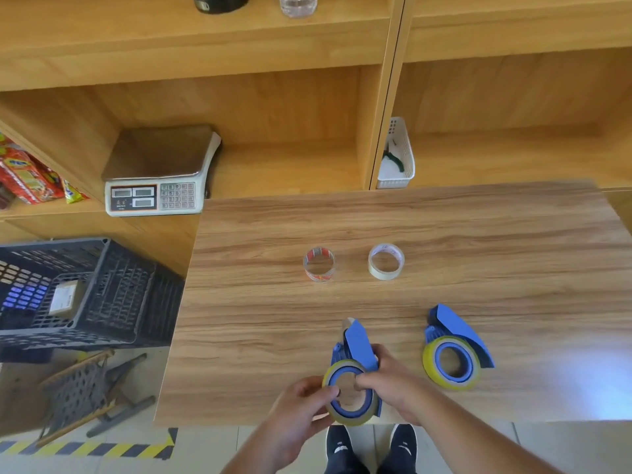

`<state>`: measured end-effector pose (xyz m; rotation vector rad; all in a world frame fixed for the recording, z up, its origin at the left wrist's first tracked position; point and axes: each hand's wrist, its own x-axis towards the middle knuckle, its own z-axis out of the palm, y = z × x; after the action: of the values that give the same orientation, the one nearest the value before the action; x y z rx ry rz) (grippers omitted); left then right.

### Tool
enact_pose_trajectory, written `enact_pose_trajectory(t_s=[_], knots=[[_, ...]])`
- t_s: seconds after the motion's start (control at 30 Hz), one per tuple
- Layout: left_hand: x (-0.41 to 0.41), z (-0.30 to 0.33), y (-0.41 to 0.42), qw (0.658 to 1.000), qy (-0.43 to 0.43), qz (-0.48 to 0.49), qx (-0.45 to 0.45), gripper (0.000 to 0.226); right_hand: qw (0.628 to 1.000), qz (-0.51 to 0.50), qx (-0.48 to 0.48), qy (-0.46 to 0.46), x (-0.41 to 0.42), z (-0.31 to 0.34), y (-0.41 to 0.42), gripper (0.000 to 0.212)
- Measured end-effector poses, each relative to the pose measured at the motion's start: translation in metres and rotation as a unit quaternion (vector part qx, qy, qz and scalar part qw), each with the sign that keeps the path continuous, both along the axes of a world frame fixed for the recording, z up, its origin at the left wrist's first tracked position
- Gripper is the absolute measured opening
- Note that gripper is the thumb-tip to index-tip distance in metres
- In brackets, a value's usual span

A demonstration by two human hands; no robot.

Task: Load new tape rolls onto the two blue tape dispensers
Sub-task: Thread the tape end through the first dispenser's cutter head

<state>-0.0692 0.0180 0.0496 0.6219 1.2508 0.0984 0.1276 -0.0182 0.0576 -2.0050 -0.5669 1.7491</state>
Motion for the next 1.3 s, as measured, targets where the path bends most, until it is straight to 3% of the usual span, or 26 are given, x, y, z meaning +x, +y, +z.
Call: enact_pose_trajectory(t_s=[0.17, 0.4, 0.53, 0.67, 0.83, 1.17, 1.3], knots=[[0.002, -0.028, 0.017, 0.999, 0.030, 0.010, -0.006, 0.034, 0.989, 0.089, 0.019, -0.120, -0.001, -0.016, 0.016, 0.047], [0.011, -0.062, 0.028, 0.997, 0.073, 0.010, 0.002, 0.029, 0.970, 0.135, 0.011, -0.201, -0.005, -0.046, 0.029, 0.056], [0.013, -0.070, 0.029, 0.996, 0.089, 0.009, 0.009, 0.034, 0.966, 0.145, 0.011, -0.212, -0.005, -0.059, 0.033, 0.059], [0.013, -0.077, 0.028, 0.989, 0.139, -0.008, 0.055, 0.058, 0.967, 0.142, 0.015, -0.210, -0.004, -0.069, 0.034, 0.060], [0.017, -0.088, 0.026, 0.981, 0.170, -0.026, 0.086, 0.042, 0.959, 0.155, 0.017, -0.236, -0.006, -0.081, 0.032, 0.059], [0.016, -0.096, 0.020, 0.980, 0.176, -0.034, 0.089, 0.044, 0.961, 0.156, 0.012, -0.228, -0.006, -0.094, 0.026, 0.060], [0.025, -0.079, 0.020, 0.971, 0.212, -0.052, 0.100, 0.040, 0.965, 0.149, 0.014, -0.214, 0.002, -0.090, 0.023, 0.070]])
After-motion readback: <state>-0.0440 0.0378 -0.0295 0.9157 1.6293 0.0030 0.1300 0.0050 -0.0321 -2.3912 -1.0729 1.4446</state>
